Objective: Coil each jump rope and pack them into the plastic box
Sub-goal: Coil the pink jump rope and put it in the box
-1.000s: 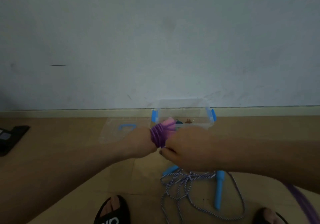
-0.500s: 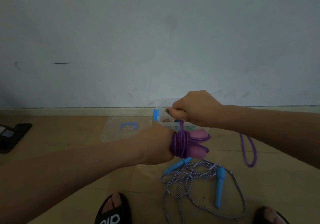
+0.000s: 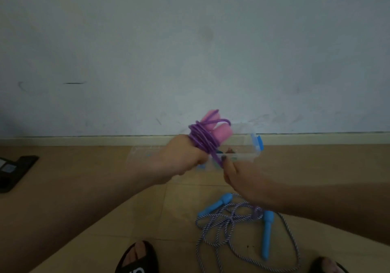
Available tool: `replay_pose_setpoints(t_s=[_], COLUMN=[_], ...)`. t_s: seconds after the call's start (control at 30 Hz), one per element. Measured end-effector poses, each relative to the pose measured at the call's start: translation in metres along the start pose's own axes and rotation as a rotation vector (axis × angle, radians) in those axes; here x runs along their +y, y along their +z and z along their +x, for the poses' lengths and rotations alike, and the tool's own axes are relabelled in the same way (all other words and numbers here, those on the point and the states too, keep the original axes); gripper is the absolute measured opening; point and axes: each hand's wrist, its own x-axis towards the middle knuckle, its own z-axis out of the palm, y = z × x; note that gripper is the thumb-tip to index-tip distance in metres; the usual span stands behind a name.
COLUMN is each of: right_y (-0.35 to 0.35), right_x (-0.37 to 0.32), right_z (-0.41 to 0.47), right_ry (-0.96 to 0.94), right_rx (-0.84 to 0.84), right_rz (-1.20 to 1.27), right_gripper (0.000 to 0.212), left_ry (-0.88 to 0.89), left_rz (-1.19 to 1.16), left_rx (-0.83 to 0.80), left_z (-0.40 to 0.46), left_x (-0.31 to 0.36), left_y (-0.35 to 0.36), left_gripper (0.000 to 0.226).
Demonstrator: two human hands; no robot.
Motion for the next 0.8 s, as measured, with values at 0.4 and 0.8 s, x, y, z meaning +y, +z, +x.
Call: replay_pose_setpoints(t_s=[0.4,0.8], right_y=[-0.054,-0.07], right_x=[-0.067,-0.021], right_z=[0.003,0.049], right_ry=[-0.519,-0.302], right_rx=[0.105,-0.005], right_rz=[-0.751,-0.056], right_gripper=[0.049,0.056], left_ry=[0.215,0.533], left_rz=[0.69,0.745], left_rx=[-0.161,-0.241], left_z=[-0.007,-0.012], left_x=[-0.034,-0.002], left_y=[0.016,0.014], left_gripper=[0.012,0.011])
